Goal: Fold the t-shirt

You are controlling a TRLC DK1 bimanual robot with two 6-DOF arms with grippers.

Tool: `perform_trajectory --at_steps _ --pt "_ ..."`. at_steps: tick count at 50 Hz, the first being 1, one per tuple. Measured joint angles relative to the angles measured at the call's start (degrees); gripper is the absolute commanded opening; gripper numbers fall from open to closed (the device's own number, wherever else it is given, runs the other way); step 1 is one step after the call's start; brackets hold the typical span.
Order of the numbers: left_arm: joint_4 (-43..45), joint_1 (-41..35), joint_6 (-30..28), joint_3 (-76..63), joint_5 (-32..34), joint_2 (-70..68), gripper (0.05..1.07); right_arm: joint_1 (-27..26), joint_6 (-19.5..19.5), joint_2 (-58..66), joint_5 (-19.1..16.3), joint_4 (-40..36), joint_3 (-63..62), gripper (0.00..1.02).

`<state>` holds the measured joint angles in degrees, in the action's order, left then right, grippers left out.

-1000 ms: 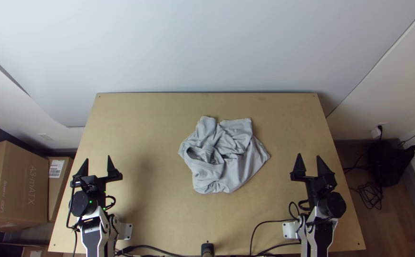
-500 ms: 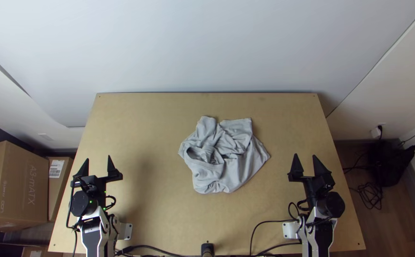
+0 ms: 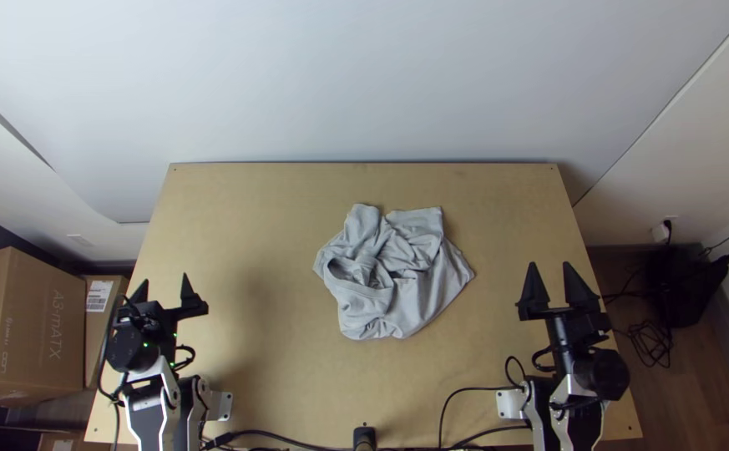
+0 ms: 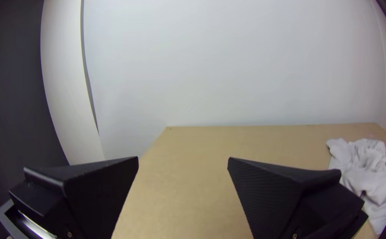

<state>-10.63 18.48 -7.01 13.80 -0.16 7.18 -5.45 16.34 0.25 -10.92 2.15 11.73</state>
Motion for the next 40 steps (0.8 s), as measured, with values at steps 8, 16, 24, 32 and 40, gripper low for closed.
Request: perform_trajectory --at_steps 8,16,24,32,40 --pt "-5.6 0.0 2.2 13.1 0.0 9.9 1.03 1.7 0.2 7.3 0.0 -0.1 9.2 0.98" --pt "-13.1 0.0 3.6 25.8 0.0 17.1 1.03 6.1 -0.8 19.3 0.0 -0.6 21.7 0.98" --pt "-22.7 -1.6 5.7 38.3 0.2 21.3 1.03 13.4 -3.9 31.2 0.0 -5.1 34.8 0.98" --pt "-31.5 -3.4 9.3 47.5 0.2 24.5 1.03 22.7 -6.1 44.8 0.9 -14.6 51.5 0.98" --pt "-38.2 -4.5 11.1 52.8 0.2 26.9 1.03 30.6 -6.5 59.3 2.6 -25.4 68.4 0.98"
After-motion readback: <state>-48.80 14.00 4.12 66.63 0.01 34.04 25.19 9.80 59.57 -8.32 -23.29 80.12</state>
